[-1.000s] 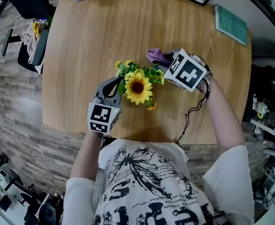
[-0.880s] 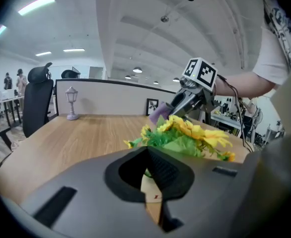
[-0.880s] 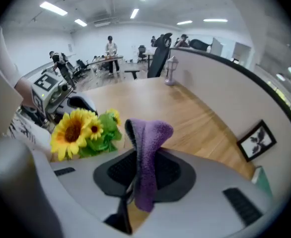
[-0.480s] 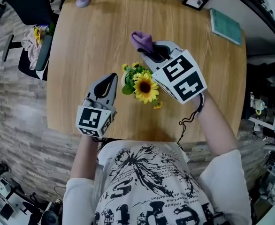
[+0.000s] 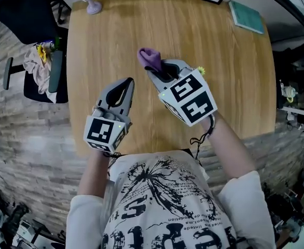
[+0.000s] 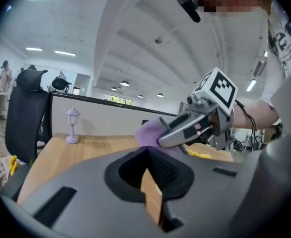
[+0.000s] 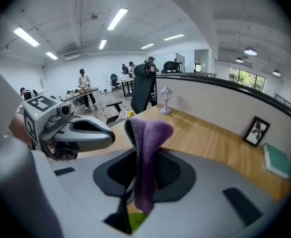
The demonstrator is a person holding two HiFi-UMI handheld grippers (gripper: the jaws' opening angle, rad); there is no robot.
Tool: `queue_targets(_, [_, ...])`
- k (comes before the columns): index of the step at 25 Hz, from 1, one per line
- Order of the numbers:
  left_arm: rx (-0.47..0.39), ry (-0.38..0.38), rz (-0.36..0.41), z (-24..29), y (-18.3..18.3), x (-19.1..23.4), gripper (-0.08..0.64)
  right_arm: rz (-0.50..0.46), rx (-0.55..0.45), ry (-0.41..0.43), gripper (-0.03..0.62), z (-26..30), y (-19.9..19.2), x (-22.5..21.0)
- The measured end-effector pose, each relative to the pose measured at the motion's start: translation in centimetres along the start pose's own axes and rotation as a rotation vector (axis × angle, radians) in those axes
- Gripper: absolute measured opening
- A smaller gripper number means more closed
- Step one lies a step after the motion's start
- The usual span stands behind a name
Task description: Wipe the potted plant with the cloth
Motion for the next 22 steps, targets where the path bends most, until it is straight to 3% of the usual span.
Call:
queue_targets(10, [0.035,-0.126,-0.018,-3.1,-1.8,4.3,0.003,0.213,0.104,-0.183,0.080,4.7,-6.5,3.5])
queue_targets(16, [0.065,-0.183,-0.026,-3.6,-3.6,3.2,0.003,0.359,0.135,-0.324,0.081,5.4,-10.3,3.0])
queue_targets(22, [0.104,-0.207,-0.034,-4.5,-5.1,3.6,0.003,0.676,0.034,-0.466,0.080,6.0,-11.7,1.6])
Point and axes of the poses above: the fingertips, and each gripper's own axes: z forward along the fingers, x to its left, y out of its top, the point moved 3 cm from there along -z, backward along the fingers, and after that the axes turned 7 degrees about -x, right-handed, at the moved point
